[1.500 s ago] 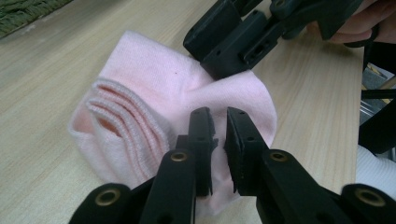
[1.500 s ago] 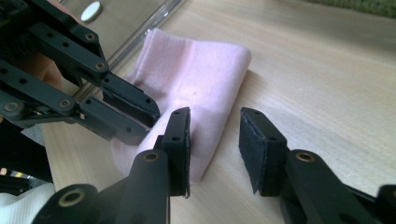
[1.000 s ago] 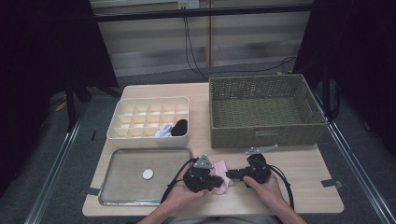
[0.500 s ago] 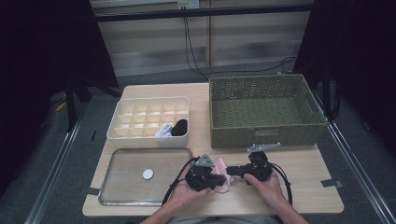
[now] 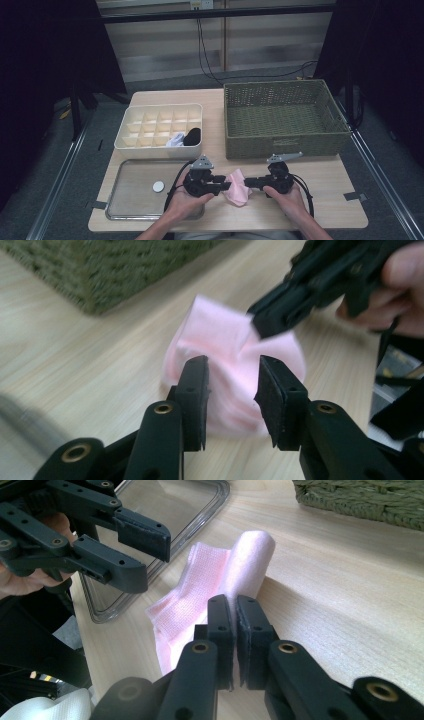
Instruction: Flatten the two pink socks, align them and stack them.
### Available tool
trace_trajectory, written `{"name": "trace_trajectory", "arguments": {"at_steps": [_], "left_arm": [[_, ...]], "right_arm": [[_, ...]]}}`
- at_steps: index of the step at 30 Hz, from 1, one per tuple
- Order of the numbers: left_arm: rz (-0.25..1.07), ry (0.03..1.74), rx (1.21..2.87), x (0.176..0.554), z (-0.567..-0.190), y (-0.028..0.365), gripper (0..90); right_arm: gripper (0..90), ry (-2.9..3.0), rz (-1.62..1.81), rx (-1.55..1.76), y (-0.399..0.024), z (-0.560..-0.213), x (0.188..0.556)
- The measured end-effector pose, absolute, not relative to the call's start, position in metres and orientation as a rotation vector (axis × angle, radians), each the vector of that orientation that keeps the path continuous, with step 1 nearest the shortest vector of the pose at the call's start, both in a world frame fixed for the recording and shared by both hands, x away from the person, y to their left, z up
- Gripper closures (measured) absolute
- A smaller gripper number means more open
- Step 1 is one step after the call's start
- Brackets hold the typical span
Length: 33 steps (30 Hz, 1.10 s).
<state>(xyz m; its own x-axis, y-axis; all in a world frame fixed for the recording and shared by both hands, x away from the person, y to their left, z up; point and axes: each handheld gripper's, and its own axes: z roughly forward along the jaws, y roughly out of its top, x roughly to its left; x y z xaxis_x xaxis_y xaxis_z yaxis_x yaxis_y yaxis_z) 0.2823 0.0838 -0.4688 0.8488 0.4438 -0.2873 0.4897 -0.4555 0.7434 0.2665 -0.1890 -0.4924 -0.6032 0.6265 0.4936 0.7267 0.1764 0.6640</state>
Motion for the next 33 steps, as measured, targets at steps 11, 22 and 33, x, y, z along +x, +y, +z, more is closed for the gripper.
{"name": "trace_trajectory", "arguments": {"at_steps": [11, 22, 33], "left_arm": [[-0.102, 0.696, 2.134, 0.283, -0.481, 0.093, 54.3], [-0.111, 0.686, 2.179, 0.285, -0.494, 0.085, 59.6], [-0.138, 0.683, 2.191, 0.283, -0.498, 0.080, 62.5]], "right_arm": [[85.8, -2.341, -1.411, -1.335, -0.188, -0.491, 0.267], [85.6, -2.355, -1.418, -1.317, -0.186, -0.490, 0.266], [85.4, -2.375, -1.452, -1.281, -0.181, -0.486, 0.263]]}}
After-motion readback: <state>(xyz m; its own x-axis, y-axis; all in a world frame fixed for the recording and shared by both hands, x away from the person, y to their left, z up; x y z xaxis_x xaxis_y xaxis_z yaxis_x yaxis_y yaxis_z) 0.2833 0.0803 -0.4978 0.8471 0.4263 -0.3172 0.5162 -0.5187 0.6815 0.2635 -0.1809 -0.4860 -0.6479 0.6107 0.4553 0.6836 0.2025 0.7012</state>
